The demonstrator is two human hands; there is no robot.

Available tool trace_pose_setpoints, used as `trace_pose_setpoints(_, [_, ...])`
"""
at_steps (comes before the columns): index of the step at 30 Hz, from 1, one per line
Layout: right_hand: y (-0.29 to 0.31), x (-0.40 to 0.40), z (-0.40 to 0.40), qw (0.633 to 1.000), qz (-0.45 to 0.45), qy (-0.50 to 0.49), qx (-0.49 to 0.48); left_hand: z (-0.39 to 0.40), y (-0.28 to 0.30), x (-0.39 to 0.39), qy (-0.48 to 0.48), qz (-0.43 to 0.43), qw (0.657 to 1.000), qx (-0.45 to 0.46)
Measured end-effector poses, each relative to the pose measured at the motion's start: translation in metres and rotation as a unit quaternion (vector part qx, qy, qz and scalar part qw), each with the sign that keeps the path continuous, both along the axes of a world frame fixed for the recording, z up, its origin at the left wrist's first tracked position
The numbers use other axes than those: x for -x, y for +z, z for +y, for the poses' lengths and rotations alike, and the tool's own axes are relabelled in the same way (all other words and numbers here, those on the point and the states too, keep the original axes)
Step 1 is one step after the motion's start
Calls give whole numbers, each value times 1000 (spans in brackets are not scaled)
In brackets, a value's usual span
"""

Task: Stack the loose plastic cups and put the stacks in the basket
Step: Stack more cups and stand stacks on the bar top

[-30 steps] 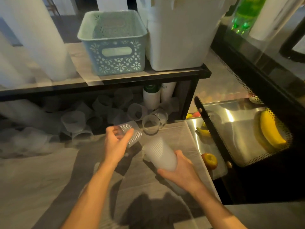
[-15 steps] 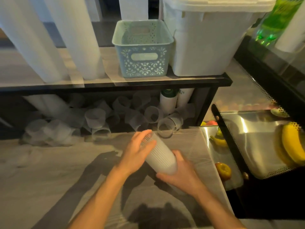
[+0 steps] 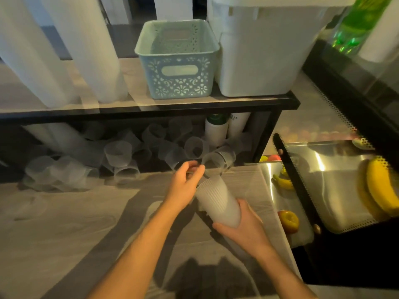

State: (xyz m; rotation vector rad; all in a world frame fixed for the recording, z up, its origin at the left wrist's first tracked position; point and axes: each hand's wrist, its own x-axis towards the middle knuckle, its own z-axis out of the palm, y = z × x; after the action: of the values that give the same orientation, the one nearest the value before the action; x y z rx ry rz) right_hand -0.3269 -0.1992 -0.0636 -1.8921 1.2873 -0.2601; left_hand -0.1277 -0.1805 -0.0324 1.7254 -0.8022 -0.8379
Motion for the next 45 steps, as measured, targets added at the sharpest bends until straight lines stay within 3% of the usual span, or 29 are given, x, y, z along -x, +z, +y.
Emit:
trace_pose_setpoints(3, [-3,13,-6,999,11,-27,14,-25,-6,-7,18,-178,982,-56])
trace_pose_setpoints(6, [-2,25,-11,998,20,-49,20,-49,-9,-14,-35,-426,897,-116])
trace_pose_setpoints(8, [-1,32,-14,998,25,-50,16,-67,-3,-21,-64,-506,837,-198])
trace_pose_setpoints(9, [-1,35,-16,998,27,-51,13,-75,-2,-25,-73,-512,825,-229])
trace_pose_setpoints(12, [-1,38,-19,998,21,-53,3,-90,-10,-37,-87,-493,820,-277])
trace_pose_setpoints(16, [-2,34,-30,999,17,-46,-1,-94,-18,-42,-90,-477,832,-268])
trace_pose_setpoints(21, [-6,20,-34,998,24,-50,-6,-90,-15,-45,-33,-418,883,-212])
trace_pose_setpoints(25, [-7,13,-30,999,16,-40,-13,-81,1,-45,48,-279,944,-169])
trace_pose_setpoints(29, [-3,8,-26,1000,-1,-23,-12,-55,7,-48,80,-137,984,-85])
trace_pose_setpoints(35, [6,-8,-14,1000,0,-2,5,-17,14,-48,52,-109,992,42])
trace_pose_setpoints(42, [9,-10,8,1000,3,17,19,15,21,-41,23,-67,993,90])
trace_pose_setpoints(45, [10,-8,18,999,-9,34,31,33,25,-33,-42,-113,988,95])
